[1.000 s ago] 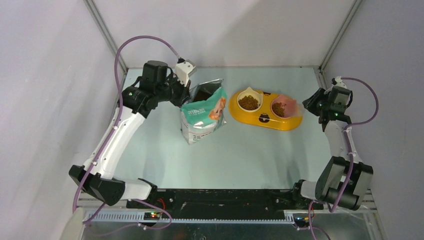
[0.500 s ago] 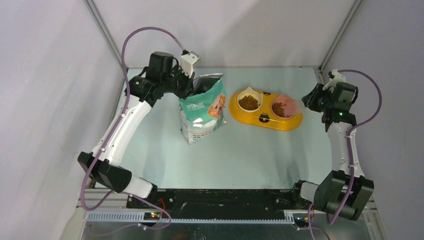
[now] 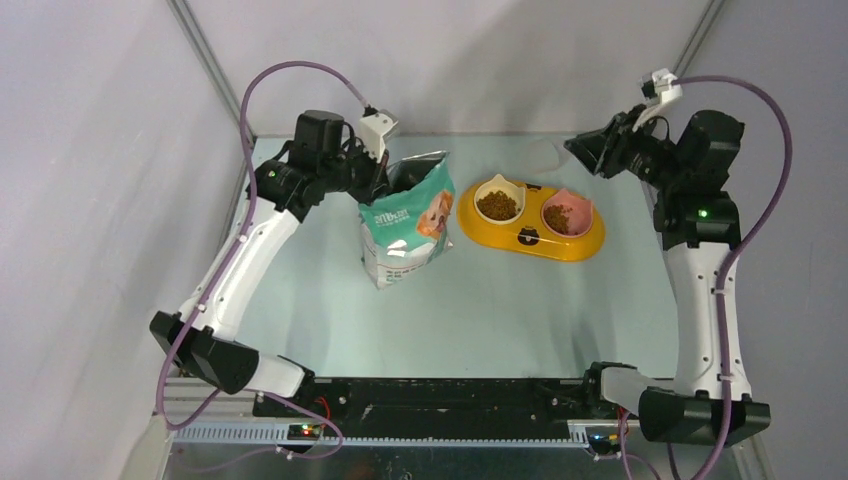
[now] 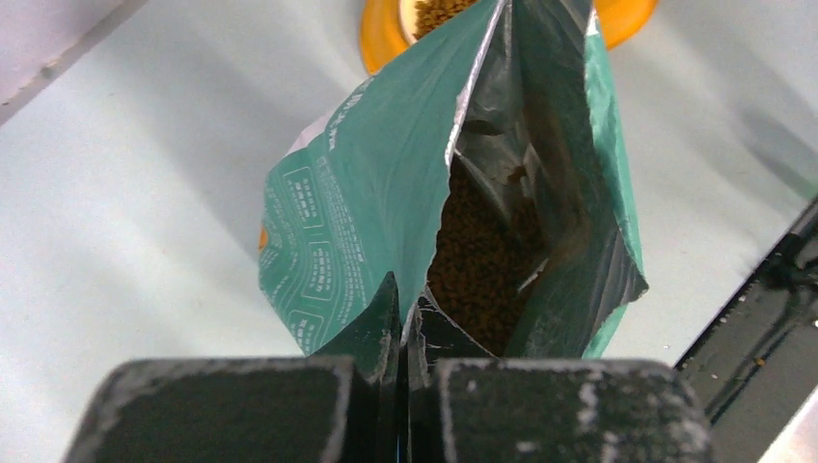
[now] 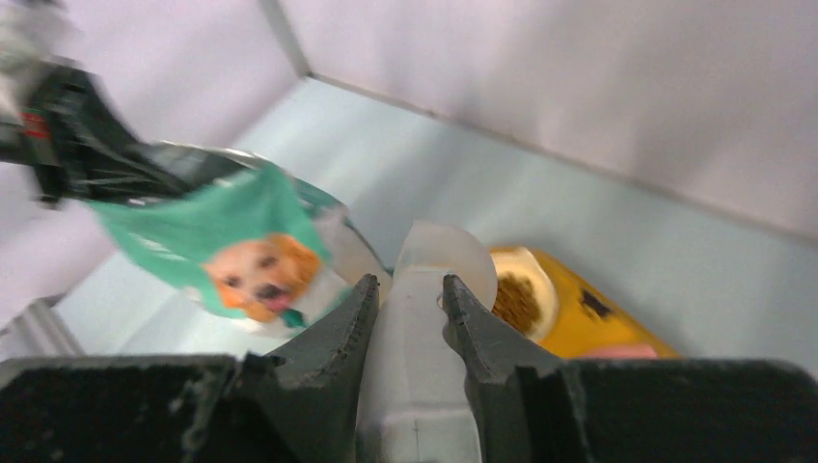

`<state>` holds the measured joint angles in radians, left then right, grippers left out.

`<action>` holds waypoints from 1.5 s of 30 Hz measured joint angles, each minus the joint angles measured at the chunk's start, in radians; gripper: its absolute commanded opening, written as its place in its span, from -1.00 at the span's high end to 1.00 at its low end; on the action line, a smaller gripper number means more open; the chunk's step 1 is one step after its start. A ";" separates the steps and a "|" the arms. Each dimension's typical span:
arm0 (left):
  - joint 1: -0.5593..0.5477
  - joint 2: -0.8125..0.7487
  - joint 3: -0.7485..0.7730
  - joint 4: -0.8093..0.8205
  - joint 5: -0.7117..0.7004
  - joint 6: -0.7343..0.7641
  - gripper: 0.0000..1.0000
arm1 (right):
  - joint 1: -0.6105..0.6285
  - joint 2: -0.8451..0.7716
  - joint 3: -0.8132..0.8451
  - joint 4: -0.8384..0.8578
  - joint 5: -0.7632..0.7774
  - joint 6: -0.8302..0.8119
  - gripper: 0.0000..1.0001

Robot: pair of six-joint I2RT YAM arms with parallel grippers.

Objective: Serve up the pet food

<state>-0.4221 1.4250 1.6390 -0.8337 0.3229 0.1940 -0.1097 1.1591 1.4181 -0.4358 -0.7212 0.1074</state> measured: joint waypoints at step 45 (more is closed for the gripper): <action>-0.071 -0.035 -0.053 0.039 0.101 -0.089 1.00 | 0.621 0.298 0.302 -0.154 0.055 -0.132 1.00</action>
<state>-0.4934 1.3895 1.5864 -0.7948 0.4244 0.1047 0.5114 1.4570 1.7203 -0.5900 -0.6659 -0.0250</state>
